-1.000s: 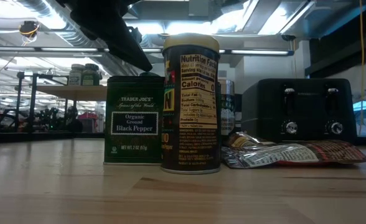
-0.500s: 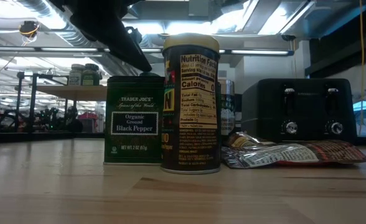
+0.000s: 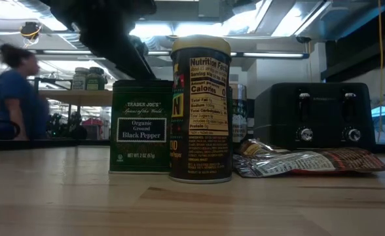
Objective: Shelf spices
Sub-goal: Put the green seasoning bottle aligned with the other green seasoning can on the shelf
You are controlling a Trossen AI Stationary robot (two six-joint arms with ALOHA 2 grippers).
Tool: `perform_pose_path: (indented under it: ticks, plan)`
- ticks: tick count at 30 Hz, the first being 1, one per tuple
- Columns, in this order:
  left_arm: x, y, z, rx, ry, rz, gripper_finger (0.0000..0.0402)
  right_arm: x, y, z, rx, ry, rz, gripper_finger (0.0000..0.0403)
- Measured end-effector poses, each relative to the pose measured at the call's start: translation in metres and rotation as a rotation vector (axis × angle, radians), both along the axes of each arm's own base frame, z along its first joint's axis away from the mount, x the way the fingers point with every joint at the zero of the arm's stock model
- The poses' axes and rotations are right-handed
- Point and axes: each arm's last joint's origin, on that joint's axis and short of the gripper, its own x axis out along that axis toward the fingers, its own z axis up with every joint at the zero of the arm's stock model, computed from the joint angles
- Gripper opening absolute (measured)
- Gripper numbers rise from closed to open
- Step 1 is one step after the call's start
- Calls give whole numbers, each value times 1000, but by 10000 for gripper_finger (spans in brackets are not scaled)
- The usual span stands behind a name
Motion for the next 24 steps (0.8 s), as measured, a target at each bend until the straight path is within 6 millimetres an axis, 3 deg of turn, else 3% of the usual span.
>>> perform_pose_path:
  ticks: [13, 19, 24]
  plan:
    - [-1, -3, 0, -26, -2, 20, 263, 2, 2, 1, 27, -18, 6, 259]
    - [-7, -23, 0, -102, 1, 36, 263, 2, 2, -2, 36, -14, -8, 259]
    - [-15, -40, 0, -104, -26, 93, 263, 4, 9, -24, 25, -6, -2, 259]
